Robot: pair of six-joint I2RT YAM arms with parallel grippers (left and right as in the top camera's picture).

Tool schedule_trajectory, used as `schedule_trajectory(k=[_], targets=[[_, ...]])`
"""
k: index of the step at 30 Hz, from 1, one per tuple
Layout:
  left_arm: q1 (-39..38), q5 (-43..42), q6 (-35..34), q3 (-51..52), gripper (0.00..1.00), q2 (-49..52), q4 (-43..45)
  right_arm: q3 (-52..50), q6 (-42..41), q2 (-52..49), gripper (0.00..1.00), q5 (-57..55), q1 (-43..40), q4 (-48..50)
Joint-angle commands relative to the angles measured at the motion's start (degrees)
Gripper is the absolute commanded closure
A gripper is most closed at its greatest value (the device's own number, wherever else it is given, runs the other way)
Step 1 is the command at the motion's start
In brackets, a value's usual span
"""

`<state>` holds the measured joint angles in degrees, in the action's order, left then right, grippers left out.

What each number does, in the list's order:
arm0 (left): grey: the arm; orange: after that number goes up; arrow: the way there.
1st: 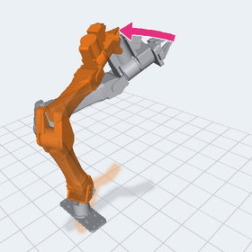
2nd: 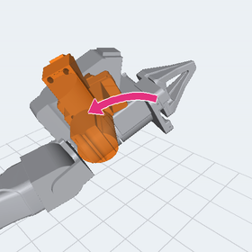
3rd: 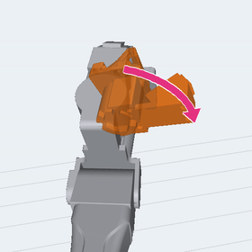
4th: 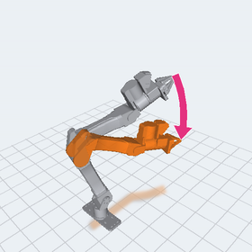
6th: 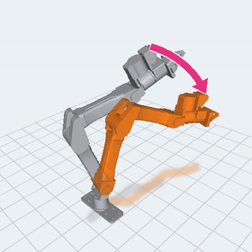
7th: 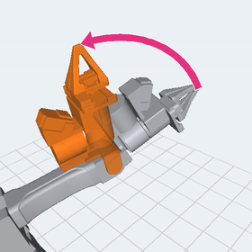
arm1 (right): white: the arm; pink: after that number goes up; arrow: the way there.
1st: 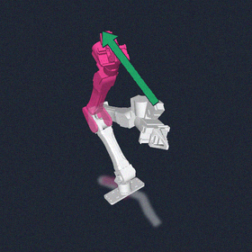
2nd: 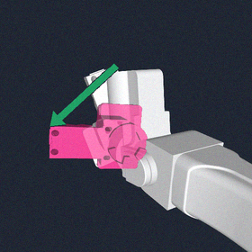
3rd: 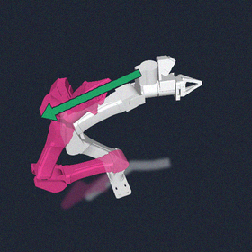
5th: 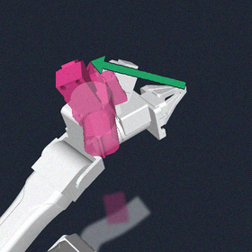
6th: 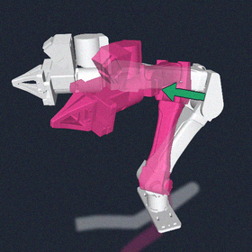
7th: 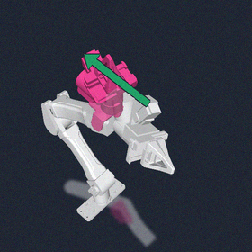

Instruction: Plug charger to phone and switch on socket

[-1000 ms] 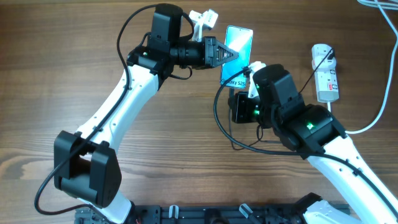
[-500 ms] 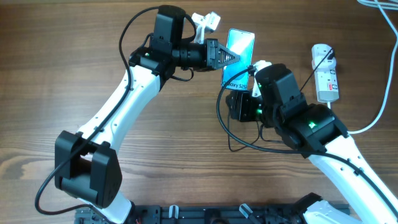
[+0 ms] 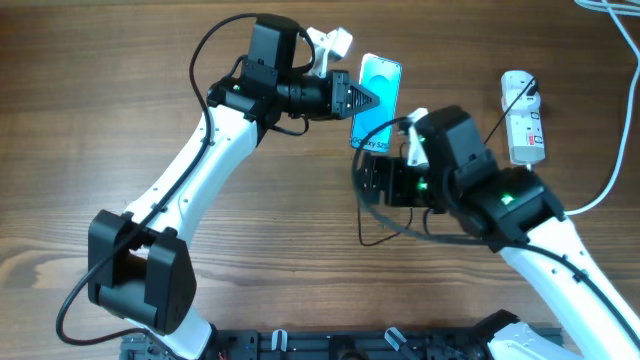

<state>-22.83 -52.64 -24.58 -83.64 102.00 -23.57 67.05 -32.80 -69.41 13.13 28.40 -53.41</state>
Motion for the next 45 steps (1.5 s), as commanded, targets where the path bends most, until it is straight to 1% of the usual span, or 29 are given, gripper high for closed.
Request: schedule_trajectory(k=[1,3,5,8,10,15,19,24,26,27,30,32,35,40,42,45], targets=[[-0.2,-4.3,4.8,-0.7,0.96,-1.4,-0.5,5.0,1.2,3.5,0.00,2.2,-5.1,-2.6],[-0.2,-9.0,5.7,-0.7,0.96,-1.4,0.2,6.5,3.0,5.0,0.00,1.7,-8.0,-4.3],[-0.2,-16.2,8.6,-0.7,0.96,-1.4,1.7,7.3,3.6,6.3,0.01,0.8,-10.8,-5.7],[-0.2,-24.5,12.4,-0.7,0.96,-1.4,4.2,7.4,4.4,8.3,0.00,0.4,-15.6,-7.2],[-0.2,-25.1,12.7,-0.7,0.96,-1.4,5.1,7.4,4.7,9.0,0.00,0.5,-18.6,-8.6],[-0.2,-25.6,18.4,-0.7,0.96,-1.4,5.6,7.4,6.3,8.4,0.00,1.1,-23.8,-12.0],[-0.2,-25.6,19.9,-0.7,0.96,-1.4,6.4,7.4,8.5,6.8,0.00,4.8,-24.5,-13.4],[-0.2,-25.4,19.8,-0.7,0.96,-1.4,7.6,7.4,15.0,4.1,0.00,11.8,-24.5,-14.4],[-0.2,-22.7,18.1,-0.7,0.96,-1.4,7.6,7.4,17.8,3.1,0.00,15.4,-24.5,-14.9],[-0.2,-19.5,15.3,-0.7,0.96,-1.4,7.5,7.4,18.6,2.8,0.00,16.6,-24.5,-15.1],[-0.2,-3.7,0.4,-0.7,0.96,-1.4,7.1,7.4,22.3,1.7,0.02,21.1,-24.5,-16.1],[-0.2,3.2,-6.5,-0.7,0.96,-1.4,6.6,7.4,23.0,1.6,0.09,22.4,-24.5,-16.6],[-0.2,6.0,-10.8,-0.7,0.96,-1.4,6.8,7.4,22.2,1.6,0.24,22.5,-24.5,-16.7],[-0.2,5.9,-15.9,-0.7,0.96,-1.4,7.2,7.4,19.5,1.6,0.47,22.5,-24.3,-16.3],[-0.2,5.6,-16.7,-0.7,0.96,-1.4,7.1,7.4,18.8,1.4,0.51,22.5,-23.5,-15.8],[-0.2,5.6,-16.9,-0.7,0.96,-1.4,7.0,7.2,16.7,1.0,0.51,22.5,-21.0,-14.1]])
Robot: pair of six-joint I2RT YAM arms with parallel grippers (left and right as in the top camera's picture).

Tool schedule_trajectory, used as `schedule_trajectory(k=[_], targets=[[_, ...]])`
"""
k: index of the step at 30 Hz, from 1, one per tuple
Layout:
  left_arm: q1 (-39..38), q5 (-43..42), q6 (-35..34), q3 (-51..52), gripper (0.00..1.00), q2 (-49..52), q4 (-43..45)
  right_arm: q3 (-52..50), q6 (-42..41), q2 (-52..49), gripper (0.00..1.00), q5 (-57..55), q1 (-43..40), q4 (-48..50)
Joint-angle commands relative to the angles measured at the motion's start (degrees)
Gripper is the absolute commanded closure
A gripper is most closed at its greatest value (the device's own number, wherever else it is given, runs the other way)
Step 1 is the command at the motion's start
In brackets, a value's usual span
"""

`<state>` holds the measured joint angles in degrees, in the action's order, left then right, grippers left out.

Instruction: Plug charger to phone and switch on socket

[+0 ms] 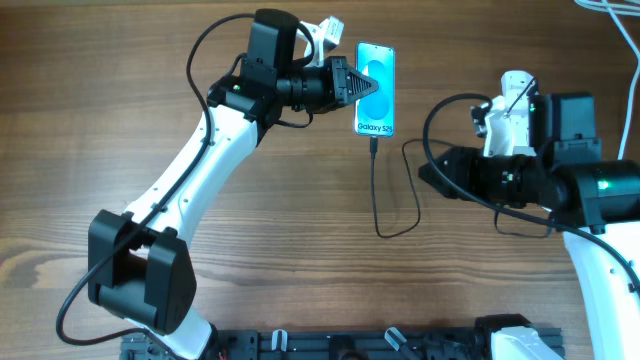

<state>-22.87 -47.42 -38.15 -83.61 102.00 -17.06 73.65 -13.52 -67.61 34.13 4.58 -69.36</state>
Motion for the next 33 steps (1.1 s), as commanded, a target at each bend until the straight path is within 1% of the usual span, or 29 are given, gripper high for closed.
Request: schedule_trajectory(k=[1,6,10,13,16,18,23,28,31,33], targets=[[-0.3,0.3,-3.3,-0.7,0.96,-1.4,0.3,0.6,-3.5,-0.9,0.51,1.3,3.8,2.6],[-1.5,0.4,-3.3,-0.7,0.96,-1.4,0.3,0.5,-11.0,-2.7,0.51,-4.1,9.9,6.8],[-2.1,0.6,-3.3,-0.7,0.96,-1.4,0.3,0.5,-14.4,-5.0,0.50,-8.0,14.7,8.9],[-2.1,0.6,-3.3,-0.7,0.96,-1.4,0.3,0.5,-16.3,-6.6,0.50,-10.7,16.5,9.4],[-2.1,0.6,-3.3,-0.7,0.96,-1.4,0.3,0.5,-16.6,-8.3,0.55,-11.3,17.0,9.4],[-2.1,0.6,-3.3,-0.7,0.96,-1.4,0.3,0.5,-16.5,-9.7,0.56,-11.3,17.0,9.3],[-2.1,0.3,-2.8,-0.7,0.96,-1.4,0.0,0.5,-16.5,-11.4,0.68,-11.3,17.0,10.7],[-2.1,-0.1,-2.6,-0.7,0.96,-1.4,0.0,0.5,-16.5,-11.6,0.69,-11.2,17.0,11.7],[-2.1,-0.1,-2.6,-0.7,0.96,-1.4,0.1,0.5,-16.5,-11.6,0.74,-10.1,17.0,11.7],[-2.1,-0.1,-2.6,-0.7,0.96,-1.4,0.1,0.5,-16.4,-11.6,0.75,-9.7,17.0,11.7]])
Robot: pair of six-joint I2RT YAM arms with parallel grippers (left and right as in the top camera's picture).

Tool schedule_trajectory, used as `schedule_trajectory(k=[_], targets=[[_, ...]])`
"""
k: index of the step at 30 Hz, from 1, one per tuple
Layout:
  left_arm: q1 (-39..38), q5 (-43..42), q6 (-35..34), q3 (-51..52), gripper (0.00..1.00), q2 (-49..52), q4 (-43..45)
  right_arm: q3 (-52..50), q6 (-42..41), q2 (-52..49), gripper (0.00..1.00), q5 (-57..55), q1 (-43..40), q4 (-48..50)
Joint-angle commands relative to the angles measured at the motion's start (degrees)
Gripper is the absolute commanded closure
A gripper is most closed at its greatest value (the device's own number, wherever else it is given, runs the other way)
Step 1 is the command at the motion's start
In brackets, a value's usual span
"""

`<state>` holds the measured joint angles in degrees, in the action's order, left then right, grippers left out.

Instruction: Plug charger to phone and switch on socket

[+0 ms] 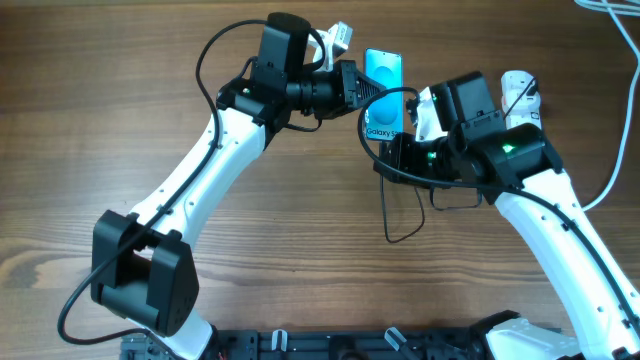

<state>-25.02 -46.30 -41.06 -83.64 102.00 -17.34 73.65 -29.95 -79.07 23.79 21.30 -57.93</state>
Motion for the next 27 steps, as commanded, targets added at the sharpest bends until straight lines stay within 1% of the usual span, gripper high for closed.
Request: schedule_trajectory(k=[1,7,10,16,19,23,27], targets=[[0.0,-1.2,0.3,-0.7,0.96,-1.4,0.4,0.5,0.0,-0.1,0.75,0.6,0.3,0.3],[0.0,-1.2,0.3,-0.7,0.96,-1.4,0.3,0.5,0.1,-0.1,0.81,0.7,0.3,0.5],[0.0,-1.2,0.3,-0.7,0.96,-1.4,0.3,0.5,0.0,-0.1,0.82,0.7,0.3,0.5],[0.0,-1.2,0.4,-0.7,0.96,-1.4,0.3,0.5,0.0,-0.1,0.78,1.8,0.3,0.4],[0.0,-1.2,0.3,-0.7,0.96,-1.4,0.3,0.5,0.2,-0.1,0.78,1.8,0.3,0.4],[0.0,-1.2,0.6,-0.7,0.96,-1.4,0.3,0.5,3.2,-0.1,0.72,3.1,0.3,0.2],[0.0,-1.2,1.2,-0.7,0.96,-1.4,0.1,0.5,3.6,-0.1,0.72,3.1,0.3,0.2]])
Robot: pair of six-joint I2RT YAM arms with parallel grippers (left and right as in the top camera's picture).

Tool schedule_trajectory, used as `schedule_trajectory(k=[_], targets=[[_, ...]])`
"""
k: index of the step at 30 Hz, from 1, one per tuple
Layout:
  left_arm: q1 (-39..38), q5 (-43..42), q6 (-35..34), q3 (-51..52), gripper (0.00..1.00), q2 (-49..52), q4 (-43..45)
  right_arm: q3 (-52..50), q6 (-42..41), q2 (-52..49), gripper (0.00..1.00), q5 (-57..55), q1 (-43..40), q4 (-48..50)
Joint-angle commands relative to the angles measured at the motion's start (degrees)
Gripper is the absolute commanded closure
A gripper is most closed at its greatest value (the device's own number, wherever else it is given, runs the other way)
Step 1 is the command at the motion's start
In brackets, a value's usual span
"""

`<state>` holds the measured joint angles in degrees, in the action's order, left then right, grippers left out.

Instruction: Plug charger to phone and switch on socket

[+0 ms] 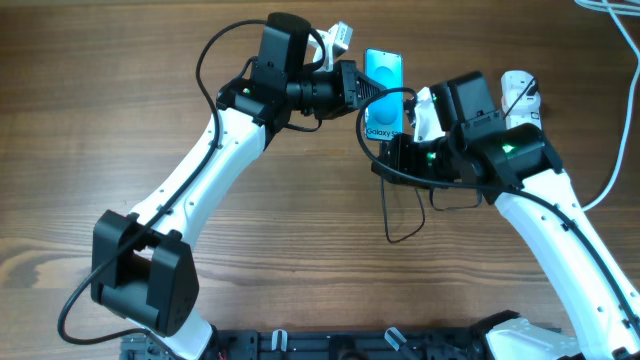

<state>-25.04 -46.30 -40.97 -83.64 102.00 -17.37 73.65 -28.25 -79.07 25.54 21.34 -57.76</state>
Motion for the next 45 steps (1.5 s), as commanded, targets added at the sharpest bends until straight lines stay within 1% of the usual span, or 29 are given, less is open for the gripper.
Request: schedule_trajectory(k=[1,7,13,22,28,36,45], targets=[[0.0,-1.2,1.1,-0.7,0.96,-1.4,0.0,0.5,2.6,-0.1,0.72,1.5,0.2,0.1],[0.0,-1.2,1.6,-0.7,0.96,-1.4,-0.1,0.5,2.8,-0.1,0.73,1.5,0.2,0.0],[0.0,-1.2,1.7,-0.7,0.96,-1.4,0.0,0.5,2.8,-0.1,0.79,1.5,0.2,0.1],[0.0,-1.2,2.0,-0.7,0.96,-1.4,0.0,0.5,2.8,-0.1,0.80,1.5,0.2,0.0],[0.0,-1.2,2.4,-0.7,0.96,-1.4,0.0,0.5,2.8,-0.1,0.86,1.5,0.2,-0.3],[0.0,-1.2,3.0,-0.7,0.96,-1.4,0.0,0.5,2.8,-0.1,0.86,1.5,0.2,-0.3],[0.0,-1.6,3.0,-0.7,0.96,-1.4,0.0,0.5,2.8,-0.1,0.89,1.5,0.2,0.1]])
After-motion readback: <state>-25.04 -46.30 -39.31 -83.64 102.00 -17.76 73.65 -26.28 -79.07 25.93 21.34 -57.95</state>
